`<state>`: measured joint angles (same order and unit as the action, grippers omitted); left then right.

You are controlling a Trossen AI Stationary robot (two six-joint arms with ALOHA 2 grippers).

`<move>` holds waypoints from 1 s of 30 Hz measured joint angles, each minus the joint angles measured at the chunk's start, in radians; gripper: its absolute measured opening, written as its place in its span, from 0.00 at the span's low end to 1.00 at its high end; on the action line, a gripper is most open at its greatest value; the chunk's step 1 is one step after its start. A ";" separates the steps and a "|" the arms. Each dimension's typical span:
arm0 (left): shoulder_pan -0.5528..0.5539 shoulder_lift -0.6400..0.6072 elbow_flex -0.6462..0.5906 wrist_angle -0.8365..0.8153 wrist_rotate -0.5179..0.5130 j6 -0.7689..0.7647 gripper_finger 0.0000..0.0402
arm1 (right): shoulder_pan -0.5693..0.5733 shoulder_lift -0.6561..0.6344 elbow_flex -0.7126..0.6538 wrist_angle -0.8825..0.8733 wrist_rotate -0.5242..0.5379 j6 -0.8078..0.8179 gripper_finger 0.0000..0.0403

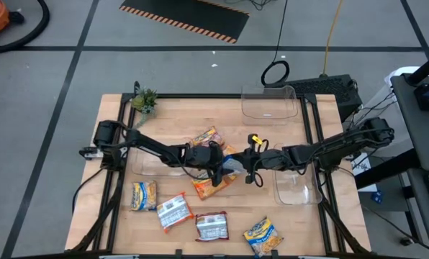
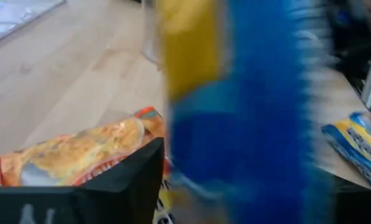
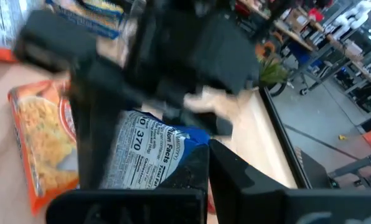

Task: Sort Maruchan noodles
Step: Put the top right blue noodle pack into the bottom left transparent bin

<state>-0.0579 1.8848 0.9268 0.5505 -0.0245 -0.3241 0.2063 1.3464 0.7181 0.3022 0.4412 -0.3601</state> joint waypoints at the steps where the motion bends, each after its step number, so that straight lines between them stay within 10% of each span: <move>1: 0.003 0.002 0.000 0.001 0.001 -0.009 0.53 | 0.002 0.000 0.000 0.004 0.000 -0.003 0.00; 9: 0.010 -0.020 0.000 0.005 0.002 0.028 0.32 | 0.005 0.000 0.000 0.004 0.000 -0.003 0.00; 30: -0.084 -0.419 0.000 -0.257 -0.075 0.451 0.35 | 0.019 -0.324 0.000 -0.230 -0.052 0.300 0.22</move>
<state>-0.1415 1.4657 0.9271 0.2939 -0.0998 0.1270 0.2249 1.0224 0.7185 0.0719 0.3893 -0.0597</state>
